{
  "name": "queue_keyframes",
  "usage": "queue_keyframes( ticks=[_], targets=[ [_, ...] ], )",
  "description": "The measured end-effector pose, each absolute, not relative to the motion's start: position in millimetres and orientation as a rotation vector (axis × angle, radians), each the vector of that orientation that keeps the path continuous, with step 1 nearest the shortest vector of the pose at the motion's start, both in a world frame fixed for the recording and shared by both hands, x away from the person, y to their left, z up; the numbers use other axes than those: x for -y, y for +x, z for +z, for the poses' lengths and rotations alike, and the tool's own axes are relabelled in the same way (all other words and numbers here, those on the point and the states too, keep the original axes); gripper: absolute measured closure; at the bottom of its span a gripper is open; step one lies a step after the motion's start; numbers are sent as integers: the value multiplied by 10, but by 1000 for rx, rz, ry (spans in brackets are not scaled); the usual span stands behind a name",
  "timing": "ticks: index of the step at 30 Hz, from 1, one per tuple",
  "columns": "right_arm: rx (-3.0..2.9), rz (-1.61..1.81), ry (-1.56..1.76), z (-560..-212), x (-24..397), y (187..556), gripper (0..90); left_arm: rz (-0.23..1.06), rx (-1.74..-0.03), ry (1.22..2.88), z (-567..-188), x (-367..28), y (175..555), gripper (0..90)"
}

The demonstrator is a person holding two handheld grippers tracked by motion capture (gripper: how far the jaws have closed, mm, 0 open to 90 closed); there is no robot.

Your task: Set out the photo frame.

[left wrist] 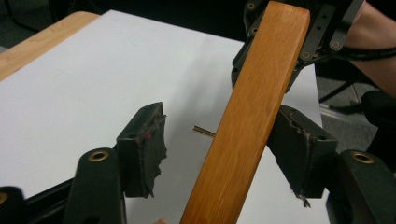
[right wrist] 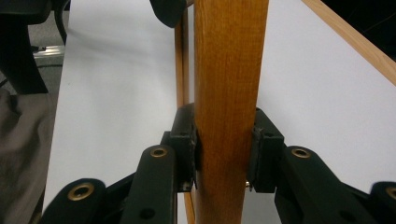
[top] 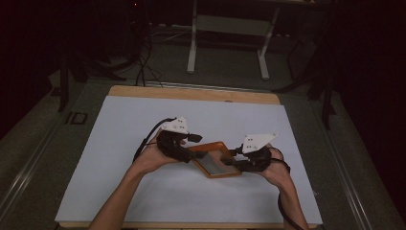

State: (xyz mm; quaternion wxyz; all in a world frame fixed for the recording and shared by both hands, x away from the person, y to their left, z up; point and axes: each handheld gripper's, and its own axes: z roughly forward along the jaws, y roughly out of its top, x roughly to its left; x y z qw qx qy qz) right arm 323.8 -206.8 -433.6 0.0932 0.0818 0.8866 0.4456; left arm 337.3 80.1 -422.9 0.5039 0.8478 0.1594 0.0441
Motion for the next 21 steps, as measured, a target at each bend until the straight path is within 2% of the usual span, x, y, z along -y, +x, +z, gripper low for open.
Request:
queue_keyframes(
  ticks=[7, 15, 21],
  targets=[
    [-2605, 1355, 277, -4375, 2123, 3217, 681, 98, -431, 2010, -4338, -881, 3369, 352],
    [-2595, 1378, 324, -4425, 2231, 3211, 681, 39, -468, 1995, -4634, -838, 3388, 334],
    [-2584, 1390, 331, -4445, 2258, 3197, 681, 2, -457, 2027, -4813, -685, 3375, 417]
  ],
)
